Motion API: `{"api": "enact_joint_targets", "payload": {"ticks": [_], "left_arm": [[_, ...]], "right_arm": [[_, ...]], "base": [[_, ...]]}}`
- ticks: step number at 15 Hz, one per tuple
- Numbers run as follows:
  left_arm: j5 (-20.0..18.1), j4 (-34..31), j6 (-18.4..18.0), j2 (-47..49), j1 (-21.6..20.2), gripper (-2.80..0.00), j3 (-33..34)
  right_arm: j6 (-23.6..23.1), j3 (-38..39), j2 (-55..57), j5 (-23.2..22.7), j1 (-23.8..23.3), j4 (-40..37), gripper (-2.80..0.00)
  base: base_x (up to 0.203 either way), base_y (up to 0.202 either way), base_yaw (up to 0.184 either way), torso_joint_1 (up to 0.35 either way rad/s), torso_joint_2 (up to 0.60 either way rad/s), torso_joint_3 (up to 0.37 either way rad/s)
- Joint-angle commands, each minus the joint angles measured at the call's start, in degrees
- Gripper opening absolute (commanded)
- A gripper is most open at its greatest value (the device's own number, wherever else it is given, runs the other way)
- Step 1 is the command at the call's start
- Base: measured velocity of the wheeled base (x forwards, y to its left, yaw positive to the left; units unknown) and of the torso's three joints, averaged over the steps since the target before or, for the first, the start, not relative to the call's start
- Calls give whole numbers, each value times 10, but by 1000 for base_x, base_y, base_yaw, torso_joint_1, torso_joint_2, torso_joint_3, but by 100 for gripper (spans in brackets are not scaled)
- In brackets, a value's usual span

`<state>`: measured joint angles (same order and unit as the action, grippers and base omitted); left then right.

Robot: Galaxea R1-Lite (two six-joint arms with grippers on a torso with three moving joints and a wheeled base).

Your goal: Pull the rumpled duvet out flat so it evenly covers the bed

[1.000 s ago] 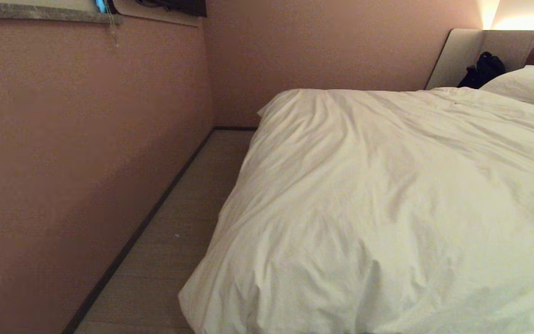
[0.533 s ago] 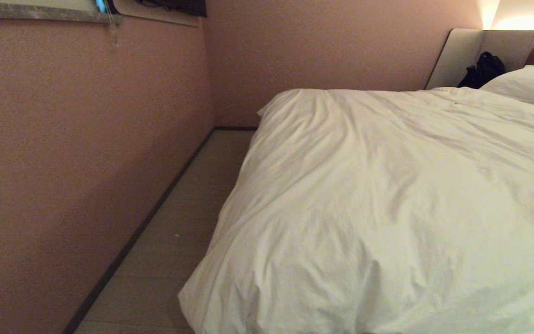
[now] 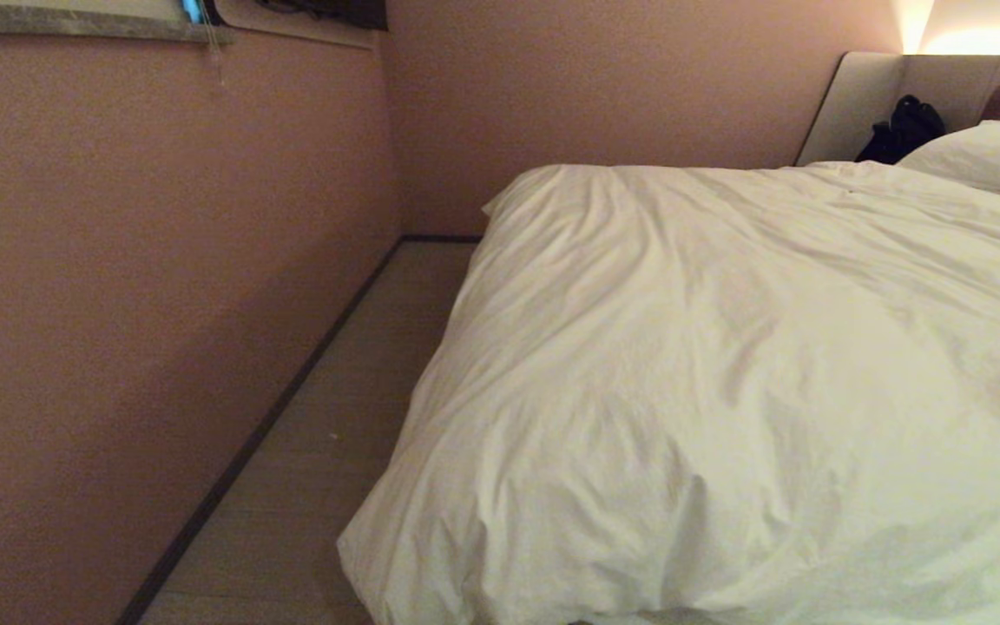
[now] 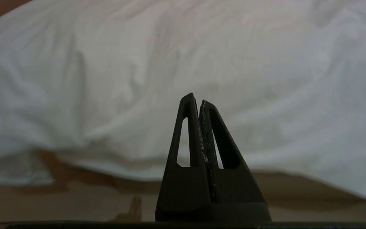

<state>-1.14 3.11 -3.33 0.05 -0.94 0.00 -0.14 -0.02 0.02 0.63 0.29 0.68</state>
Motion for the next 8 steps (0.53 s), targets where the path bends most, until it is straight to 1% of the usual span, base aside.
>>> {"api": "enact_joint_targets", "payload": {"ticks": [1, 8], "left_arm": [[-1, 1, 0, 0, 0, -280, 0], [-1, 1, 0, 0, 0, -280, 0]], "right_arm": [[0, 0, 0, 0, 1, 0, -280], [0, 0, 0, 0, 0, 0, -280]], "base": [[-188, 0, 3, -6, 2, 7], [-192, 0, 0, 2, 5, 2]]}}
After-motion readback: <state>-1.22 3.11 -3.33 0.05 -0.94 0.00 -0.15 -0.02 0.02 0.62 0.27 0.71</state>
